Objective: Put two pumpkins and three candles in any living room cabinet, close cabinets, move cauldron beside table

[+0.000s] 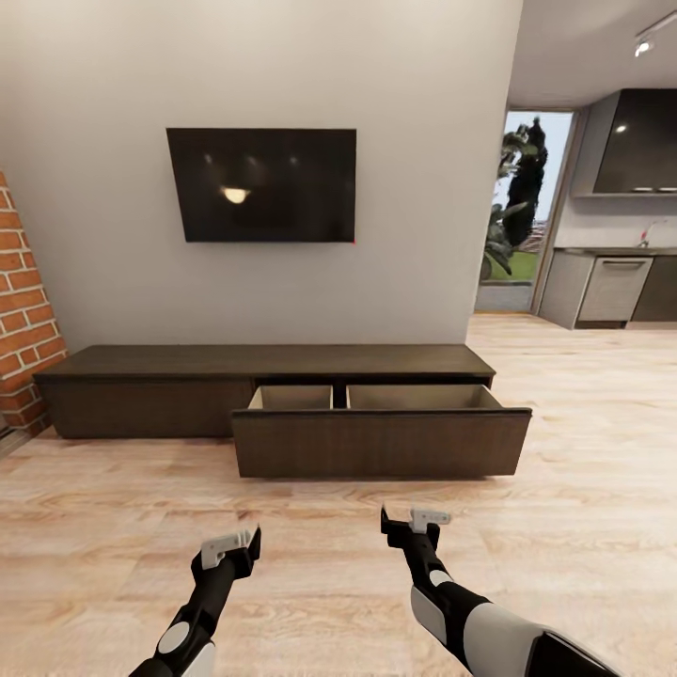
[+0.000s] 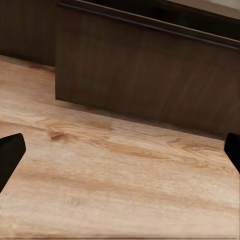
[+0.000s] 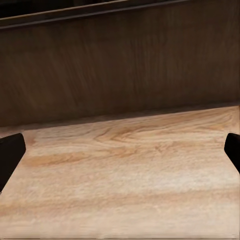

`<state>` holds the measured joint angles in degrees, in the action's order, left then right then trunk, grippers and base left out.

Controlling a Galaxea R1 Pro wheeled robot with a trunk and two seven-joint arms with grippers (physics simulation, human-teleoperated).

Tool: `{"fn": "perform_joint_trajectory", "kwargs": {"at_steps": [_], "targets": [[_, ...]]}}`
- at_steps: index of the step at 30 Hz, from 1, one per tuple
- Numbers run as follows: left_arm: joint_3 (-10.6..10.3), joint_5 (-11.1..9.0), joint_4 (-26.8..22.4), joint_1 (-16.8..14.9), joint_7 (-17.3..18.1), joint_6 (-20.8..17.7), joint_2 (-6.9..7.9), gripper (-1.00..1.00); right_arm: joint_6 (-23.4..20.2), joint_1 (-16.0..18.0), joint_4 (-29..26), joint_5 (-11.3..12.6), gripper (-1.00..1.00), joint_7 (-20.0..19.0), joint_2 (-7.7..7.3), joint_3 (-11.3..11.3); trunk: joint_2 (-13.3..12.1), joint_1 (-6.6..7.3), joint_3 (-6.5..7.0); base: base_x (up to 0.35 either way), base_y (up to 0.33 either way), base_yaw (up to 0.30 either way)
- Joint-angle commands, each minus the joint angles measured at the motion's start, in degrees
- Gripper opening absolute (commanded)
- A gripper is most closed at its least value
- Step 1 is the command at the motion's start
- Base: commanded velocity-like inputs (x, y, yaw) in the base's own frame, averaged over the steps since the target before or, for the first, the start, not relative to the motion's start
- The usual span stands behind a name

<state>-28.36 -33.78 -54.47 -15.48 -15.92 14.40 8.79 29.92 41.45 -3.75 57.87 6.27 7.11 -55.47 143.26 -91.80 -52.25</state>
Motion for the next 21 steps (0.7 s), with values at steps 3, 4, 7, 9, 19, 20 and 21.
{"fn": "perform_joint_trajectory", "kwargs": {"at_steps": [3,4,7,9,19,20,21], "targets": [[-0.44,-0.5,-0.03,-0.07,-0.42,0.36,0.09,1.0,0.05,0.03,-0.03,-0.01,1.0,0.5,0.01,-0.54,0.07,-0.06,-0.73,0.0,0.0,0.0],[-0.45,-0.5,-0.03,-0.07,-0.42,0.36,0.09,1.0,0.05,0.03,-0.03,-0.01,1.0,0.5,0.01,-0.56,0.08,-0.09,-0.95,0.0,0.0,0.0],[-0.45,-0.44,-0.03,-0.07,-0.36,0.37,0.11,1.0,0.01,0.03,-0.03,0.02,1.0,0.5,0.01,-0.59,0.12,-0.16,-1.62,0.0,0.0,0.0],[-0.45,-0.31,-0.03,-0.07,-0.35,0.37,0.12,1.0,-0.02,0.03,-0.03,0.0,1.0,0.5,0.02,-0.6,0.15,-0.22,-2.06,0.0,0.0,0.0],[-0.38,2.23,-2.73,0.07,-0.3,0.26,0.63,1.0,-0.12,0.03,-0.05,-0.04,1.0,0.5,0.06,-0.69,0.26,-0.42,-3.83,0.0,0.0,0.0],[-0.42,2.66,-3.48,0.08,-0.37,0.07,0.65,1.0,-0.12,0.03,-0.07,-0.04,1.0,0.5,0.04,-0.69,0.26,-0.42,-3.83,0.0,0.0,0.0],[-0.52,3.01,-3.99,0.09,-0.42,-0.12,0.58,1.0,-0.12,0.03,-0.09,-0.04,1.0,0.5,0.03,-0.68,0.26,-0.42,-3.83,0.062,0.0,0.0]]}}
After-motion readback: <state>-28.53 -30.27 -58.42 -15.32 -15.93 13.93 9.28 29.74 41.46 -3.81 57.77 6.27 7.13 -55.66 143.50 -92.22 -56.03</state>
